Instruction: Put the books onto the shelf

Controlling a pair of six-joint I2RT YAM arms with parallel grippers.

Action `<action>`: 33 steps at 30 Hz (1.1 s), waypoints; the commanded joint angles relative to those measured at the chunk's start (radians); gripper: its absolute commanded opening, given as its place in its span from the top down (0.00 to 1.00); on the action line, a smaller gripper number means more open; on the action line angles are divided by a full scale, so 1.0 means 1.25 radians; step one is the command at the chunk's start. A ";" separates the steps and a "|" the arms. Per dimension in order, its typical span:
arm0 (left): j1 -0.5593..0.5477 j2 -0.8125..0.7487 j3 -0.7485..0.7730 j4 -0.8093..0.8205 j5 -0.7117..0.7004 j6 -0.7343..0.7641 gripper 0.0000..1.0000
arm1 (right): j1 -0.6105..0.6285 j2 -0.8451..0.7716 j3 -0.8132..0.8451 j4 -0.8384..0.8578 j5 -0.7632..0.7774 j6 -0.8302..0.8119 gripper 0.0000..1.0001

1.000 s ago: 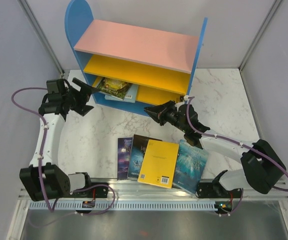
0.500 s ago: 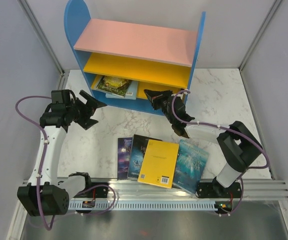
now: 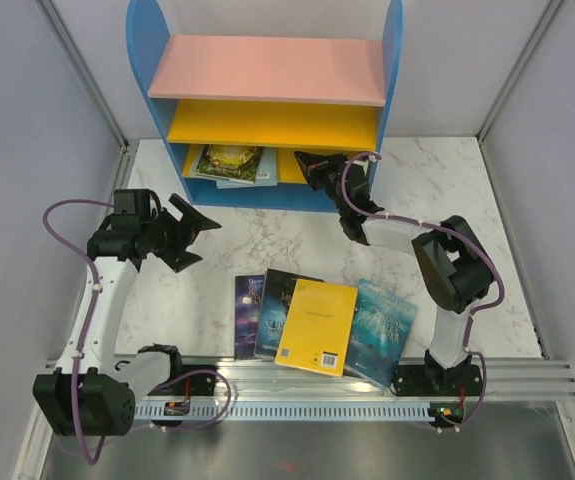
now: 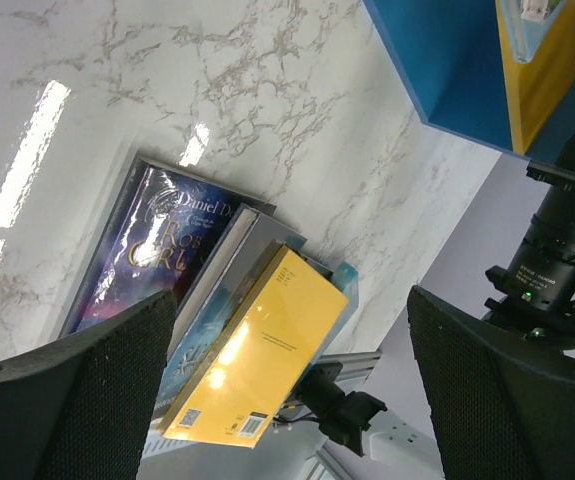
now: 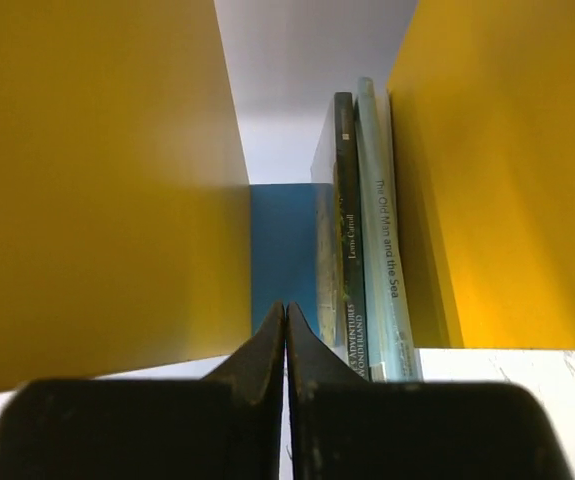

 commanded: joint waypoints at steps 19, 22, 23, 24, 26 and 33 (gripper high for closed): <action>-0.002 -0.096 0.018 -0.154 -0.049 0.052 0.02 | 0.189 0.001 -0.072 -0.092 0.227 0.090 0.97; -0.026 -0.104 0.029 -0.171 -0.053 0.057 0.02 | 0.186 -0.003 -0.063 -0.085 0.259 0.094 0.97; -0.026 -0.105 0.031 -0.181 -0.052 0.057 0.02 | 0.185 -0.001 -0.057 -0.083 0.265 0.096 0.97; -0.026 -0.109 0.033 -0.188 -0.051 0.054 0.02 | 0.178 0.010 -0.044 -0.075 0.268 0.100 0.96; -0.026 -0.118 0.039 -0.204 -0.045 0.051 0.02 | 0.169 0.032 -0.025 -0.062 0.272 0.105 0.97; -0.026 -0.138 0.070 -0.253 -0.026 0.054 0.01 | 0.131 0.102 0.028 0.008 0.285 0.122 0.97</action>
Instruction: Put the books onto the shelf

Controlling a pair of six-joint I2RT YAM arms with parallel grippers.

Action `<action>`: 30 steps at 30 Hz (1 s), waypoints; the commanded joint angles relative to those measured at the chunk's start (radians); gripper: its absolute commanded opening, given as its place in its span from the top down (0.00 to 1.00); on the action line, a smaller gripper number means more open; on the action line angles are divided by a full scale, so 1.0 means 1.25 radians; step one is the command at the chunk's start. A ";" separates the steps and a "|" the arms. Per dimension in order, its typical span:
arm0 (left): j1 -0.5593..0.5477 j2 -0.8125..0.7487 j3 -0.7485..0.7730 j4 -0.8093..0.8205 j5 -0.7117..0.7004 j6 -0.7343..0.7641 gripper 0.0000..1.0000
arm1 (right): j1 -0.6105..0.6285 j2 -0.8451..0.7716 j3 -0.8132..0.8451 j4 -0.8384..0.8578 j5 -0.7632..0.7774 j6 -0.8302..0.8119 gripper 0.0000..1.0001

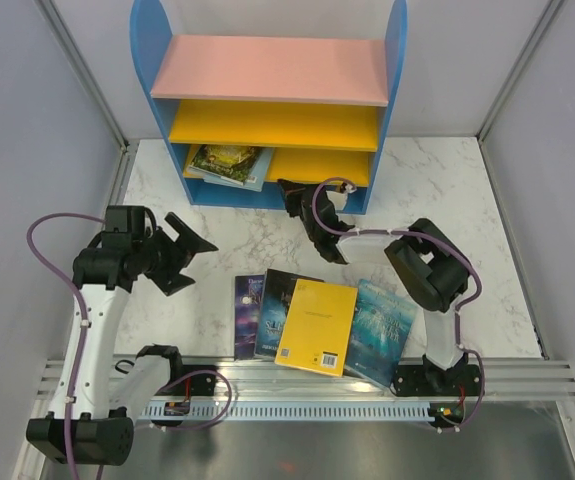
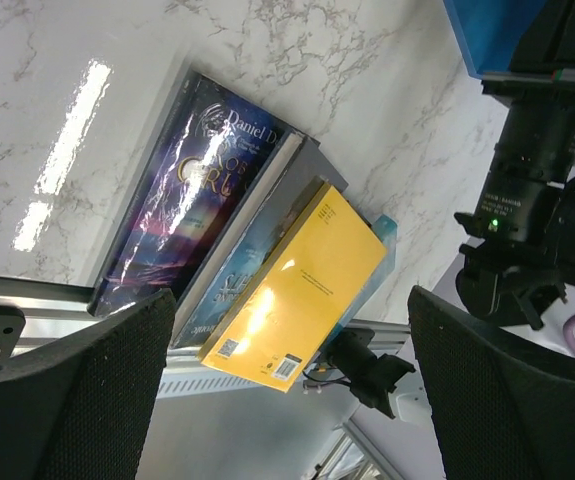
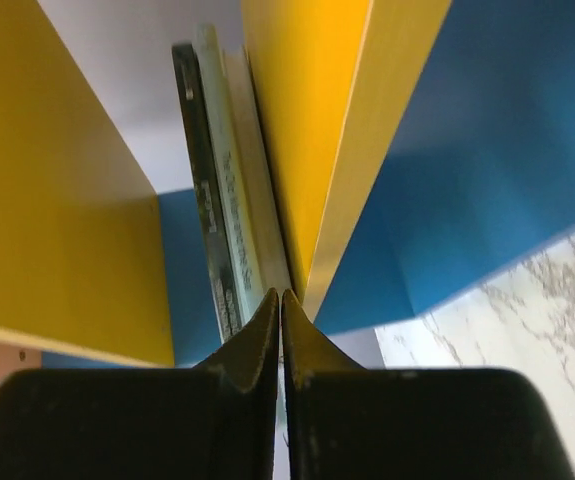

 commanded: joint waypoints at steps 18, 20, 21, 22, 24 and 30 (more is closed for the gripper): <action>0.001 -0.010 0.131 -0.160 0.047 0.093 0.00 | -0.043 0.344 0.421 -0.059 0.065 0.099 0.98; 0.001 -0.013 0.126 -0.164 0.045 0.099 0.00 | -0.042 0.388 0.479 -0.059 0.066 0.120 0.98; 0.001 -0.014 0.120 -0.167 0.043 0.105 0.00 | -0.039 0.402 0.502 -0.071 0.066 0.120 0.98; 0.001 -0.015 0.118 -0.167 0.040 0.107 0.00 | -0.037 0.414 0.529 -0.087 0.060 0.116 0.98; 0.001 -0.015 0.109 -0.166 0.037 0.110 0.00 | -0.030 0.454 0.620 -0.137 0.053 0.101 0.98; 0.001 -0.010 0.103 -0.163 0.035 0.114 0.00 | -0.008 0.557 0.825 -0.237 0.016 0.088 0.97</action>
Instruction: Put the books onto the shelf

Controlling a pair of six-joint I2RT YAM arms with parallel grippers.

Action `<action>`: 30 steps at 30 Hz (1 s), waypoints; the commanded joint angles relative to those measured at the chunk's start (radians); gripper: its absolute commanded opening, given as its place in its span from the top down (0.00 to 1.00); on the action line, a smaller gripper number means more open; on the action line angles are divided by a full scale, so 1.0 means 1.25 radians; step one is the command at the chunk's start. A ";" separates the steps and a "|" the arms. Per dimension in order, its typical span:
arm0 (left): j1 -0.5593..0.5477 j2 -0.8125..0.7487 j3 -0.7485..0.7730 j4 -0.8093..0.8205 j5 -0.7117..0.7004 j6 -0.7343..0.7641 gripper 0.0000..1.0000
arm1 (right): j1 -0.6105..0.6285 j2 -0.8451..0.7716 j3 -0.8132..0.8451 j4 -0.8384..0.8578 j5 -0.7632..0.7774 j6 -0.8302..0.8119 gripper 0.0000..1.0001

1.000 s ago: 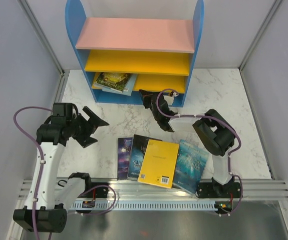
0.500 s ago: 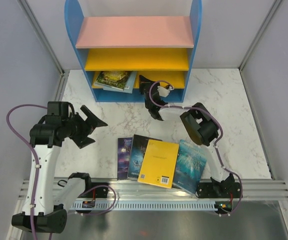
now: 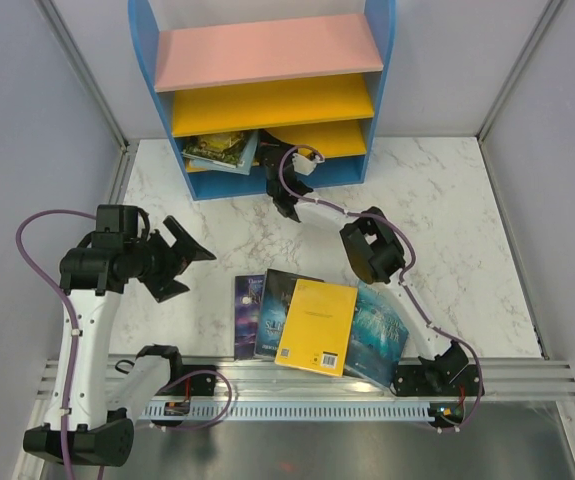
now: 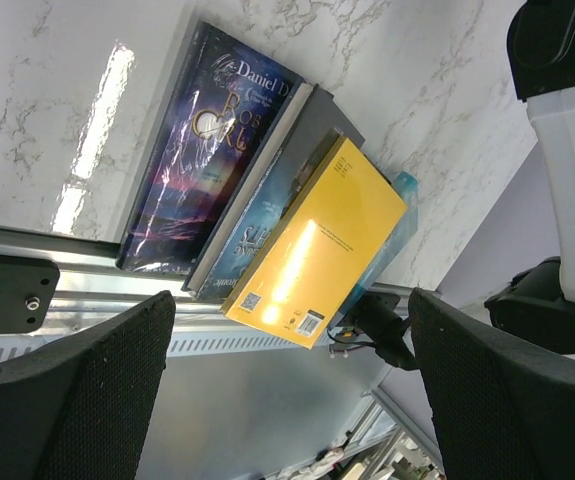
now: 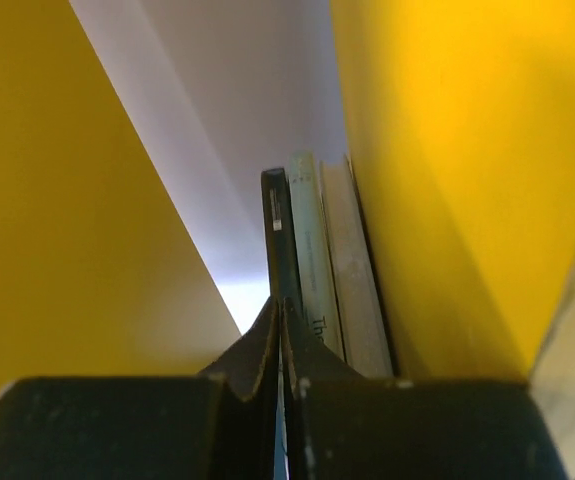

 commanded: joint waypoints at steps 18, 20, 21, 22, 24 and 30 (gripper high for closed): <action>0.001 -0.050 -0.048 -0.015 -0.013 0.015 0.00 | 0.088 0.257 0.338 -0.150 -0.302 -0.008 0.84; 0.001 -0.054 -0.049 -0.017 -0.019 0.010 0.00 | 0.087 0.229 0.281 -0.125 -0.355 -0.036 0.81; 0.001 -0.056 -0.050 -0.017 -0.018 0.008 0.00 | 0.079 0.204 0.233 -0.084 -0.362 -0.047 0.77; 0.001 -0.057 -0.050 -0.015 -0.019 0.005 0.00 | 0.074 0.128 0.172 -0.056 -0.362 -0.061 0.73; 0.001 -0.066 -0.052 -0.015 -0.021 -0.005 0.00 | 0.052 0.046 -0.022 -0.007 -0.347 -0.096 0.61; 0.002 -0.091 -0.061 -0.011 -0.034 -0.029 0.00 | -0.040 -0.177 -0.317 0.048 -0.411 -0.171 0.45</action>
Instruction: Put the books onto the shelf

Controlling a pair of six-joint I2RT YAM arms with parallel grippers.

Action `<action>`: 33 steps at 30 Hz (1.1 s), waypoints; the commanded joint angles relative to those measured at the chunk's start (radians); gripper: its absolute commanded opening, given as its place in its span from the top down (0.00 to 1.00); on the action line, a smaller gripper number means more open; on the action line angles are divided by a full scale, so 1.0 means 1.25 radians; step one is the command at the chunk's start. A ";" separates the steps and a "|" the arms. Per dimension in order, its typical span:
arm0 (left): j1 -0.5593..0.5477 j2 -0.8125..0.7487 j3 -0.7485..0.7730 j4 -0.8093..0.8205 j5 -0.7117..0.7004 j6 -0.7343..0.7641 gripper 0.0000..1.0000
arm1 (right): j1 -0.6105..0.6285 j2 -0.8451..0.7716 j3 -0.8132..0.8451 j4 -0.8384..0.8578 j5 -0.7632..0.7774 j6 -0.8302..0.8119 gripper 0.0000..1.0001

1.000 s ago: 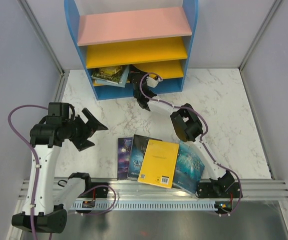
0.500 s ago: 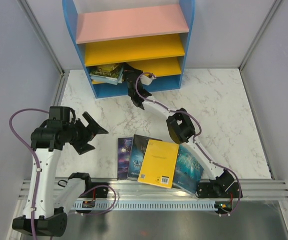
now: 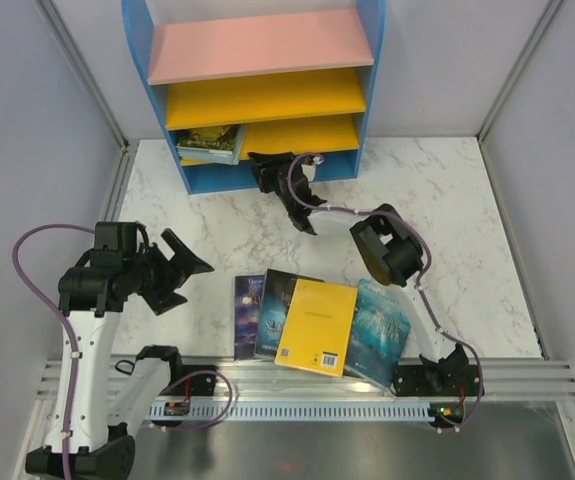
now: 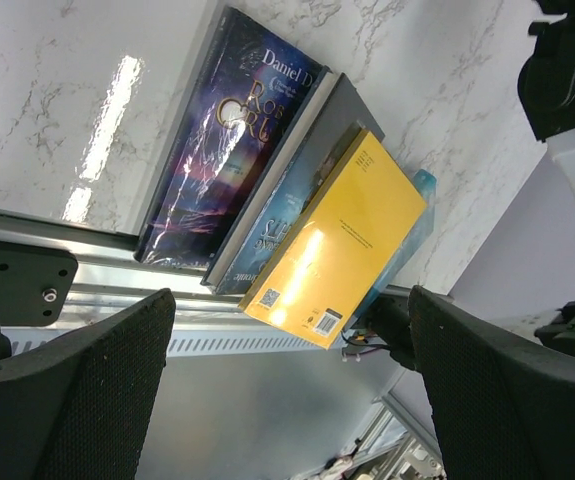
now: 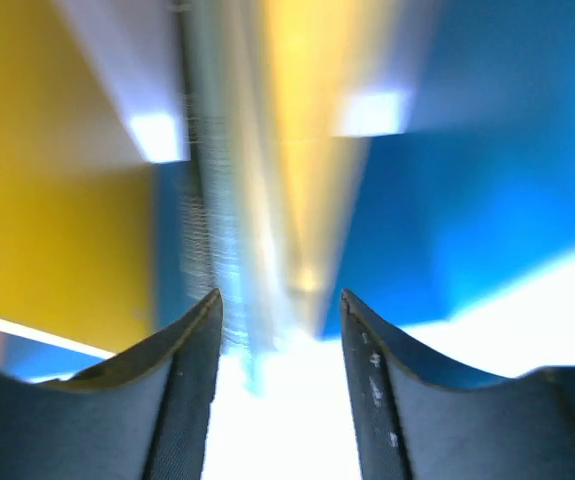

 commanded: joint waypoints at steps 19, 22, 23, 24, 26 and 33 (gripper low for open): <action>0.001 -0.107 -0.055 0.012 -0.033 -0.089 0.00 | -0.160 -0.456 -0.386 0.052 -0.234 -0.184 0.23; 0.001 -0.114 -0.051 0.012 -0.037 -0.096 0.00 | -0.181 -0.434 -0.338 0.040 -0.238 -0.182 0.23; 0.001 -0.113 -0.048 0.012 -0.038 -0.096 0.00 | -0.193 -0.425 -0.328 0.050 -0.239 -0.178 0.23; 0.001 -0.112 -0.046 0.012 -0.040 -0.096 0.00 | -0.199 -0.417 -0.321 0.061 -0.238 -0.174 0.23; 0.001 -0.109 -0.041 0.012 -0.043 -0.095 0.00 | -0.214 -0.393 -0.288 0.050 -0.238 -0.159 0.23; 0.001 -0.091 -0.033 0.019 -0.052 -0.090 0.00 | -0.240 -0.328 -0.178 -0.029 -0.229 -0.163 0.22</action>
